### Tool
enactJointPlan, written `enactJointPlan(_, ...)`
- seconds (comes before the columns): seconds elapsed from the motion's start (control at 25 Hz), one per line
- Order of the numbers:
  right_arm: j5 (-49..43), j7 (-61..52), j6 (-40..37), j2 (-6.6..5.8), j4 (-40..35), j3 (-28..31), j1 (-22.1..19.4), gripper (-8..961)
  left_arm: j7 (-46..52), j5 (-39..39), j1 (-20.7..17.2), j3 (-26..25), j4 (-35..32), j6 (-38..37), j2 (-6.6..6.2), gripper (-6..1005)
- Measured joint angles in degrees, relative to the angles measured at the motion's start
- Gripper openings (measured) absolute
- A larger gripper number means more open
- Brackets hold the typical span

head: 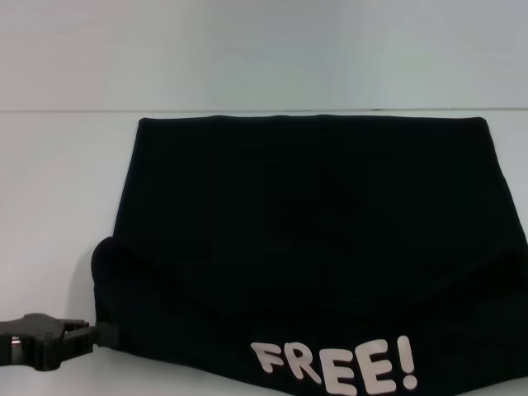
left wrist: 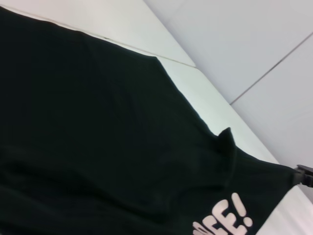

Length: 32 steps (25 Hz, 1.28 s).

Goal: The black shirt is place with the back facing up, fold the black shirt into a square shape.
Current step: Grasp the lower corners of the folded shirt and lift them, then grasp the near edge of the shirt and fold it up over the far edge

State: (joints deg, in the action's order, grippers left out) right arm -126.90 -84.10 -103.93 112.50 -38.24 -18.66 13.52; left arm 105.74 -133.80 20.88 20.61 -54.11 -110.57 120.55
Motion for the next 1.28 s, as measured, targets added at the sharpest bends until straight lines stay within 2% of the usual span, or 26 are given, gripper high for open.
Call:
enactJointPlan(0.4,-0.3,0.0,-2.4,0.06,-0.3,1.4,-1.2,45,0.4,0.0,0.1,-0.4,-1.3,-5.7,0.03,-1)
enactJointPlan(0.48,-0.1,0.1,-2.2,-0.11,-0.3,2.6,-0.6,44,0.4,0.0,1.0,-0.6,-1.1,-5.3,-0.31,-1)
enactJointPlan(0.6,0.1,0.1,-1.5,-0.41,-0.4,7.4,2.0,44,0.6,0.3,3.9,-0.7,0.2,-2.8,-1.61,-1)
enactJointPlan(0.72,0.1,0.1,0.4,-0.53,-0.4,10.8,5.3,44,2.1,0.5,7.8,-1.0,3.2,2.9,-3.35,-1)
enactJointPlan(0.84,0.1,-0.2,3.2,-0.66,-0.2,11.2,8.8,44,3.5,0.5,12.1,-1.0,7.4,9.6,-5.35,-1)
enactJointPlan(0.96,0.1,-0.9,7.7,-1.03,0.8,10.9,12.3,45,3.8,0.4,16.0,-0.7,10.7,15.5,-6.65,-1)
enactJointPlan(1.08,0.0,-1.8,12.8,-1.39,2.5,10.6,15.2,45,4.7,0.2,18.9,0.3,12.7,22.9,-7.32,-1)
enactJointPlan(1.16,0.1,-2.0,18.5,-1.43,4.5,10.5,17.8,45,4.9,0.2,20.1,0.6,13.6,27.2,-7.43,-1)
enactJointPlan(1.28,0.0,-1.9,22.4,-1.48,6.0,10.3,19.4,45,4.7,0.2,21.7,1.7,15.5,35.3,-7.55,-1)
